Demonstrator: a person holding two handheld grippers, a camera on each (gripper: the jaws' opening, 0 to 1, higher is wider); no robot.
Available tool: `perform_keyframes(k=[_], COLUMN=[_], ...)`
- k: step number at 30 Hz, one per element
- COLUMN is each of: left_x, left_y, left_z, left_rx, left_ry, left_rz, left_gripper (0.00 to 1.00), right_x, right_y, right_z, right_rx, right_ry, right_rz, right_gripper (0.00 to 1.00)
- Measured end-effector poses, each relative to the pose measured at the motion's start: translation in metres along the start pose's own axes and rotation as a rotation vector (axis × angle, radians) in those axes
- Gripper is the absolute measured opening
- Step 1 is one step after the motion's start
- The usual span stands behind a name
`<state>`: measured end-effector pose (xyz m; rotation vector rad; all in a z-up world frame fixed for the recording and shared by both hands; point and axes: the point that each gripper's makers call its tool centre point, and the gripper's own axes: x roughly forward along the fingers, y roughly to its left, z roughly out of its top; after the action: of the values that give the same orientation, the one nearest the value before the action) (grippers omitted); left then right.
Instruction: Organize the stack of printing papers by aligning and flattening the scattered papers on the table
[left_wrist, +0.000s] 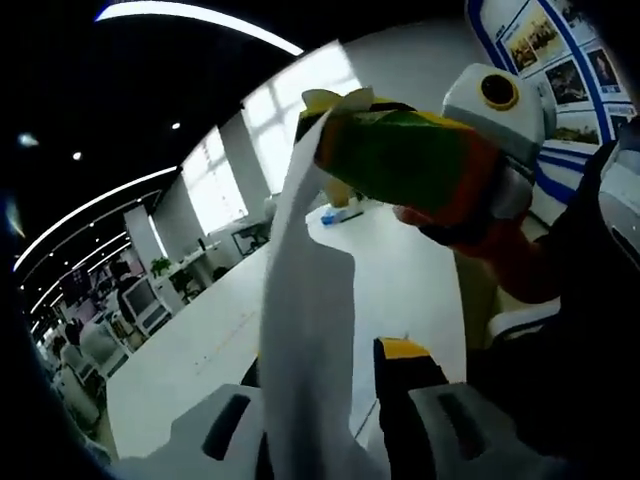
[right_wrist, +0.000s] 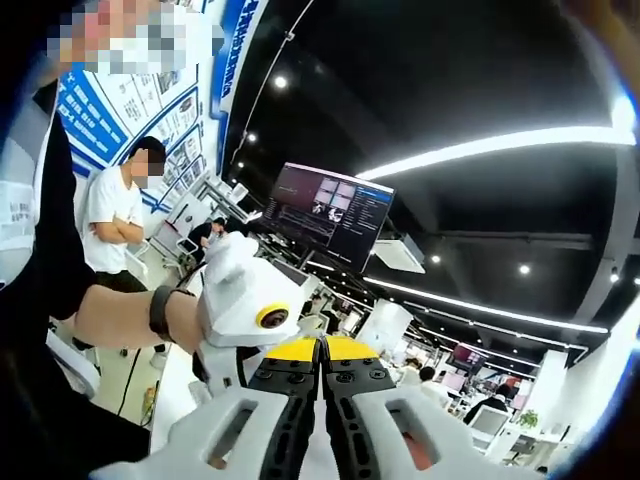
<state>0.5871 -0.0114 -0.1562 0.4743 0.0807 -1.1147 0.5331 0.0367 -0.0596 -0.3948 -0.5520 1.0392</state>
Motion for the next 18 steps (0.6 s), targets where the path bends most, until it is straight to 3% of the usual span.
perform_keyframes(k=[8, 18], left_x=[0.0006, -0.0008], left_y=[0.0023, 0.0035], left_z=[-0.0025, -0.0011], left_rx=[0.01, 0.016], left_ry=[-0.005, -0.008], left_rz=[0.018, 0.035], left_gripper=[0.06, 0.06], right_x=[0.002, 0.0018], right_y=[0.0035, 0.0043], right_z=[-0.0013, 0.0], right_rx=[0.0, -0.01], right_ry=[0.004, 0.001], right_rz=[0.01, 0.013], right_gripper=[0.0, 0.0])
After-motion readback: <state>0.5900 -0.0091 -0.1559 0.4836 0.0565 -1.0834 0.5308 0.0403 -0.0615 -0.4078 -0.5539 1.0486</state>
